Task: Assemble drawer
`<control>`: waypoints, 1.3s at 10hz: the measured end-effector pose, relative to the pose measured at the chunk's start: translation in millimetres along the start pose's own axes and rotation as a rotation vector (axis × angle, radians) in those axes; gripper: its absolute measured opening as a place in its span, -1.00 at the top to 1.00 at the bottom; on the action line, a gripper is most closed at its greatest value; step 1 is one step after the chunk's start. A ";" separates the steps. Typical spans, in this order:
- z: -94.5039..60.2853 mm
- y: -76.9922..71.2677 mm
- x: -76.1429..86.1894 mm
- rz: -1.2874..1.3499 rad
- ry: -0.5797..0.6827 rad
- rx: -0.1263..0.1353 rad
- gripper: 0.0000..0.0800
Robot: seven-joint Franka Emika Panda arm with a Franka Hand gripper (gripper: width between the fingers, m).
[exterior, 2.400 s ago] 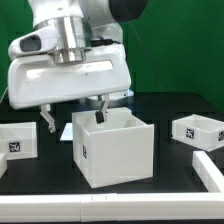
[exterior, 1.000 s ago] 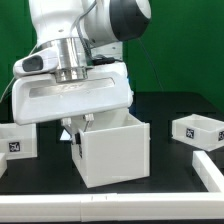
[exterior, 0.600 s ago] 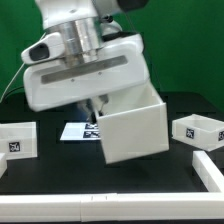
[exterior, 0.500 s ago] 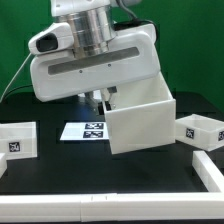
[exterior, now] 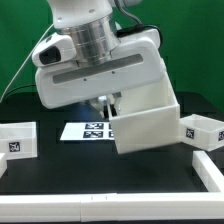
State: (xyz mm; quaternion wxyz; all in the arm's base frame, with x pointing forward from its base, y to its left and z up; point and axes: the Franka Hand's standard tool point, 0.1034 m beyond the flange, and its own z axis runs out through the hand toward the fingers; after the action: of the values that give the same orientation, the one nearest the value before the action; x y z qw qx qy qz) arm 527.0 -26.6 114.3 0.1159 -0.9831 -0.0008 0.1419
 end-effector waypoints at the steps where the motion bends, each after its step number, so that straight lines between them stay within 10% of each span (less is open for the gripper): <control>1: -17.2 2.1 -1.6 0.024 -0.064 -0.039 0.92; 8: -18.2 14.7 -16.5 0.005 -0.215 -0.028 0.92; 10: -19.8 28.8 -8.5 0.057 -0.419 -0.119 0.92; 13: -5.5 26.4 -14.8 0.022 -0.588 -0.048 0.92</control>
Offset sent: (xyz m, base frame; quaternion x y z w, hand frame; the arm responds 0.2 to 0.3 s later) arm 0.0000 0.0000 0.0000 0.0000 0.0000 0.0000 1.0000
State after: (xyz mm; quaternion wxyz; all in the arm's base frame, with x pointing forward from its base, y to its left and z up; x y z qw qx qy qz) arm 513.4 -54.0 117.6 0.0860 -0.9023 -0.0271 0.4217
